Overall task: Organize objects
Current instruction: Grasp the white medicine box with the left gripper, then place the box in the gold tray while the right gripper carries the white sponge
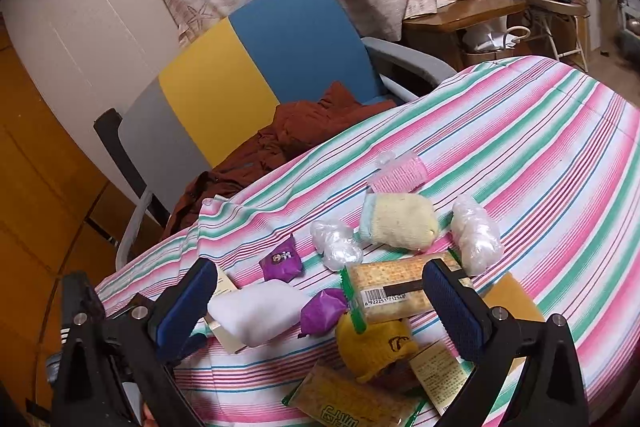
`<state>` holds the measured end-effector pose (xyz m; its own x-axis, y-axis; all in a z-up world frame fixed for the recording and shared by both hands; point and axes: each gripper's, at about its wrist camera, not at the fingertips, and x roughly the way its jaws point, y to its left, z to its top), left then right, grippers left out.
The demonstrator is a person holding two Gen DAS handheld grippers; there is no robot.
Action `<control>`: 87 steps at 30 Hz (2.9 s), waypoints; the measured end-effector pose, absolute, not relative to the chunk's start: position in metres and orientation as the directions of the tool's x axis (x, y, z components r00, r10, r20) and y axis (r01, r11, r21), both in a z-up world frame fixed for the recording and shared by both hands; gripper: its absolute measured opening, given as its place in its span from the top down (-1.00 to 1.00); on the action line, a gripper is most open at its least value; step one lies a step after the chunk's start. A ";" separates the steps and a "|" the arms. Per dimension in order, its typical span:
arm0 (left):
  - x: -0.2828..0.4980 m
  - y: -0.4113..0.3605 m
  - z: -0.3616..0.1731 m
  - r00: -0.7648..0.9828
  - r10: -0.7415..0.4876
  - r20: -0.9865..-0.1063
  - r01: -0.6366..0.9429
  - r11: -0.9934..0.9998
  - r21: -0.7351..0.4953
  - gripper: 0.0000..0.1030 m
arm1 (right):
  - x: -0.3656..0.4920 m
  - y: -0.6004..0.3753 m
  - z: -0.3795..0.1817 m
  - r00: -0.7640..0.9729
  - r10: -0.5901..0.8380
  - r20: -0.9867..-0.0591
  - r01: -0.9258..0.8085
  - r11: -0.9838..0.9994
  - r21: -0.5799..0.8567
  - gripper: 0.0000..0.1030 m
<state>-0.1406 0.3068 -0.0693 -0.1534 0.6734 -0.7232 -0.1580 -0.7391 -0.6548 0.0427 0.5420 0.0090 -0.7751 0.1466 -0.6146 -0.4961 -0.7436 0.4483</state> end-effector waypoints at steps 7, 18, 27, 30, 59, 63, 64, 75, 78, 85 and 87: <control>-0.155 0.310 -0.088 -0.159 0.661 -0.733 -0.116 -0.750 -0.651 -0.53 | 0.043 0.543 0.007 -0.775 0.142 -0.616 -0.499 -0.735 0.459 -1.00; -0.163 0.308 -0.085 -0.179 0.677 -0.714 -0.207 -0.735 -0.645 -0.05 | 0.035 0.539 0.000 -0.751 0.130 -0.647 -0.496 -0.758 0.424 -1.00; -0.134 0.283 -0.037 -0.268 0.637 -0.723 -0.411 -0.754 -0.512 0.00 | 0.010 0.508 -0.010 -0.685 0.090 -0.723 -0.420 -0.859 0.292 -1.00; -0.118 0.266 -0.024 -0.294 0.641 -0.709 -0.454 -0.746 -0.486 0.00 | 0.003 0.495 -0.018 -0.661 0.054 -0.748 -0.373 -0.889 0.267 -1.00; -0.068 0.066 -0.010 -0.530 0.493 -0.690 -0.299 -0.870 -0.392 0.00 | -0.047 0.419 -0.072 -0.484 0.019 -0.875 -0.216 -0.971 0.099 -0.11; -0.069 0.039 -0.019 -0.553 0.442 -0.706 -0.236 -0.896 -0.375 0.00 | -0.040 0.407 -0.050 -0.539 -0.025 -0.842 -0.181 -0.973 0.144 -0.11; -0.071 0.033 -0.021 -0.559 0.426 -0.711 -0.219 -0.903 -0.368 0.00 | -0.039 0.400 -0.042 -0.557 -0.042 -0.830 -0.165 -0.973 0.161 -0.11; -0.108 -0.018 -0.013 -0.657 0.236 -0.716 -0.063 -0.964 -0.260 -0.22 | -0.064 0.282 0.015 -0.628 -0.262 -0.733 0.107 -0.962 0.252 -0.11; -0.107 -0.031 -0.007 -0.683 0.197 -0.703 -0.026 -0.969 -0.247 -0.48 | -0.081 0.242 0.018 -0.611 -0.329 -0.720 0.173 -0.943 0.283 -0.22; -0.079 -0.046 -0.012 -0.677 0.178 -0.714 -0.011 -0.973 -0.232 -0.48 | -0.079 0.182 0.016 -0.615 -0.321 -0.720 0.255 -0.945 0.203 -0.98; -0.071 -0.047 -0.015 -0.675 0.175 -0.717 -0.010 -0.974 -0.228 -0.48 | -0.070 0.175 0.017 -0.639 -0.280 -0.716 0.269 -0.954 0.133 -0.99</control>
<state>-0.0707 -0.0471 -0.0152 -0.6752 0.1751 -0.7166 -0.0104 -0.9736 -0.2281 -0.0697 0.1752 0.0165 -0.6391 -0.2800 -0.7164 0.2685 -0.9540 0.1333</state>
